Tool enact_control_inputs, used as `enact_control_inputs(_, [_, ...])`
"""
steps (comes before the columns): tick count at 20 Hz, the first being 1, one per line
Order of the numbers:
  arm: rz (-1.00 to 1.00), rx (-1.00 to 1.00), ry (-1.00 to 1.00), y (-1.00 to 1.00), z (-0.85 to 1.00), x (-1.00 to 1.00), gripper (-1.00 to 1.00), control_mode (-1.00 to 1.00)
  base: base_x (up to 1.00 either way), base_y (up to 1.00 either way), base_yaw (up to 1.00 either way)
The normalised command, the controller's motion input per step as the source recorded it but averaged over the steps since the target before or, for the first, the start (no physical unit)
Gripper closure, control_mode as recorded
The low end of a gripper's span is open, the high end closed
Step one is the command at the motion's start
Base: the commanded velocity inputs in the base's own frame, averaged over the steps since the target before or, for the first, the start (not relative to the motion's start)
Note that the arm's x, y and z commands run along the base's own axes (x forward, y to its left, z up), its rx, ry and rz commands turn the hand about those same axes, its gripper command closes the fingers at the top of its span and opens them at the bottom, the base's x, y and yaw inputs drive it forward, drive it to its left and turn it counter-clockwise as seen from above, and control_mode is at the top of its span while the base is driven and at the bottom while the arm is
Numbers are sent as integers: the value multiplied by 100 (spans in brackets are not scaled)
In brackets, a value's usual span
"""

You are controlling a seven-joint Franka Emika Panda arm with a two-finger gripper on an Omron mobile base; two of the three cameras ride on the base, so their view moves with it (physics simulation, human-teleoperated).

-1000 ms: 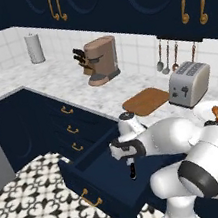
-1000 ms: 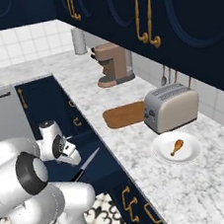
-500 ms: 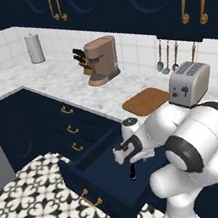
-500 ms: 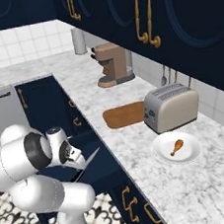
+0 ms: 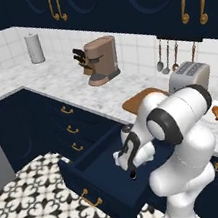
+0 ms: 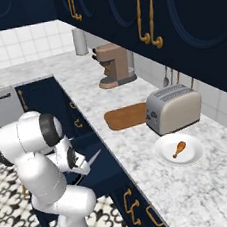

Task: Pick up the knife from the drawer and place it on the cutting board. Then place the meat from the plate to the cutting board.

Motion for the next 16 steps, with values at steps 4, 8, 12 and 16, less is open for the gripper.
enact_control_inputs(4, [4, 0, 6, 0, -33, 26, -100, -100, 0, 0, 0])
enact_control_inputs(8, [4, -2, 9, 1, -30, 26, -100, -100, 0, 0, 0])
enact_control_inputs(12, [3, -5, 8, 6, -30, 26, -100, -100, 0, 0, 0])
enact_control_inputs(16, [2, -7, 4, 14, -29, 23, -100, -100, 0, 0, 0])
